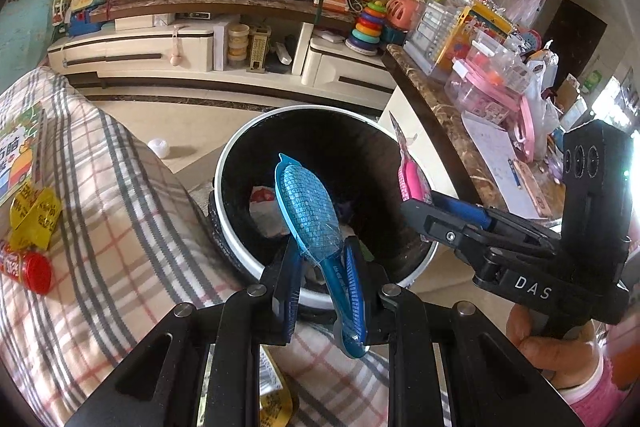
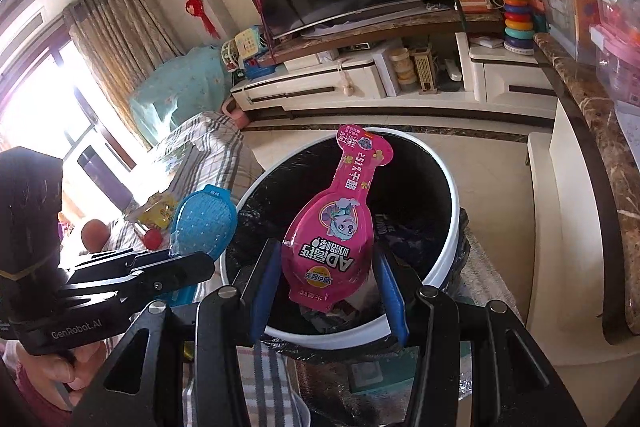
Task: Collect trash
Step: 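Open both tools to drop the hairbrush and pink toy into the bin, then move both open tools back toward the green snack bag on the bed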
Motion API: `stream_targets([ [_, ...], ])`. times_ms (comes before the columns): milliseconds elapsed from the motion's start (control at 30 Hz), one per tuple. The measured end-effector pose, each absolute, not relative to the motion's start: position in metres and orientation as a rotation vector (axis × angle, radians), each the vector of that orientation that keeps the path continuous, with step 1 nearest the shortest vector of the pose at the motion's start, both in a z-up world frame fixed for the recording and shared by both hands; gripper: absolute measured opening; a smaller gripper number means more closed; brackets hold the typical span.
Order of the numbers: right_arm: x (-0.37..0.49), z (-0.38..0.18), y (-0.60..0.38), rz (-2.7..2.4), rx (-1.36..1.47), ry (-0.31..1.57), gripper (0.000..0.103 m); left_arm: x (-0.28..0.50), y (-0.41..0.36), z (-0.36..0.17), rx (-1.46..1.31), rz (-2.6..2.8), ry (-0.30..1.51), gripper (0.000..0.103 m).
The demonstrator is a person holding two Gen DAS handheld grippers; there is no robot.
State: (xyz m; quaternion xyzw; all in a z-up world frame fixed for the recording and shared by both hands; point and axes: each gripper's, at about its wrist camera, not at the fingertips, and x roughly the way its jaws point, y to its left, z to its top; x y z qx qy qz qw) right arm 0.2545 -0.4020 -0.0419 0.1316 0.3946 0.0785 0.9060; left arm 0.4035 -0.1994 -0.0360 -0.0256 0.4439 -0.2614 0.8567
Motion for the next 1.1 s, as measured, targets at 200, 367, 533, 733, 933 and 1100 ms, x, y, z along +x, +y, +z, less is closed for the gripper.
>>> stream_targets([
  [200, 0.261, -0.044, -0.407, 0.155, 0.274, 0.825, 0.047, 0.415, -0.207, -0.040, -0.048, -0.546, 0.946, 0.020],
  [367, 0.265, -0.046, -0.411, 0.152, 0.282, 0.832, 0.047, 0.424, -0.214, -0.040, -0.042, -0.546, 0.948, 0.020],
  [533, 0.269, -0.047, -0.414, 0.150, 0.282, 0.833, 0.048, 0.431, -0.219, -0.043, -0.038, -0.542, 0.955, 0.020],
  [733, 0.273, -0.048, -0.417, 0.143, 0.296, 0.840, 0.050, 0.438, -0.222, -0.049, -0.059, -0.530, 0.980, 0.030],
  [933, 0.271, -0.049, -0.419, 0.137, 0.317, 0.843, 0.064, 0.426, -0.208, -0.042, -0.070, -0.510, 0.952, 0.051],
  [1100, 0.264, -0.044, -0.414, 0.149, 0.319, 0.823, 0.068, 0.400, -0.186, -0.041, -0.101, -0.482, 0.936, 0.056],
])
